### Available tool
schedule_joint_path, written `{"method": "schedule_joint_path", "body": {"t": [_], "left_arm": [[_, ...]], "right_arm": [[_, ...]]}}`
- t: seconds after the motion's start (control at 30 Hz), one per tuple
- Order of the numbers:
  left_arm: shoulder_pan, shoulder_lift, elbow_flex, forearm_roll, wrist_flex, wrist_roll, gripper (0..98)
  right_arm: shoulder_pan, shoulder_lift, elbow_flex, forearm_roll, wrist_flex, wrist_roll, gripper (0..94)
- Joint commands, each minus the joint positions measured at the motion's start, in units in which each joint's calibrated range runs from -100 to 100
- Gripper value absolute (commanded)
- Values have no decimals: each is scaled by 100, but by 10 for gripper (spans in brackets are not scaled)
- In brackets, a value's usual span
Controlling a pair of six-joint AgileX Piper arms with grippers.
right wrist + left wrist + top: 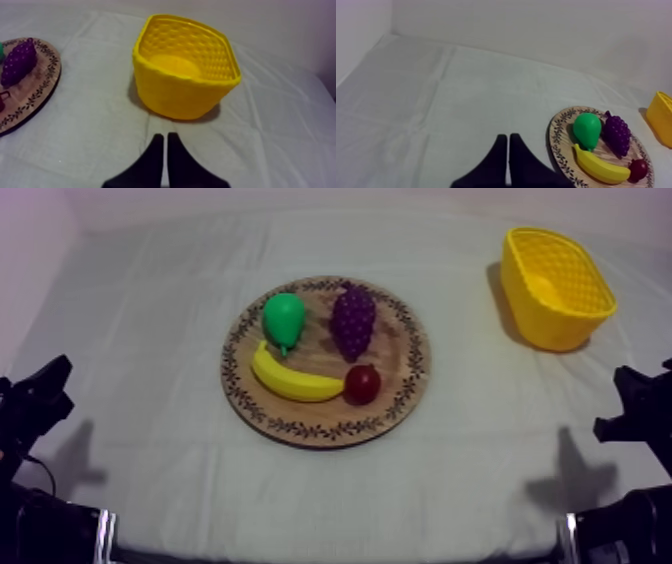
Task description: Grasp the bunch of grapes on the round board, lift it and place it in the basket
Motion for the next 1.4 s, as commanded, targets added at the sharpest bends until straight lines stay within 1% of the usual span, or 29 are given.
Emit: {"method": "schedule_joint_path", "body": {"t": [0.0,0.03,0.2,0.53,0.83,1.23,1.37], "left_arm": [[-2,0,-2,1,1,0,1],[-2,0,-2,1,1,0,1],[-2,0,-2,1,1,-3,1],[-2,0,-2,1,1,-1,1],[-2,0,-2,1,1,0,1],[-2,0,-2,1,1,0,1],[-2,0,-2,1,1,0,1]], "right_arm": [[2,-1,3,-3,-7,-275,5],[2,-1,3,-4,10,-339,6],[-4,-1,3,-30,83,-416,6],[-83,2,3,9,171,-358,6],[-247,507,-451,332,163,-576,6],[-531,1983,-1972,694,411,-1035,6],[-666,2523,-2529,849,633,-1236,6]]}}
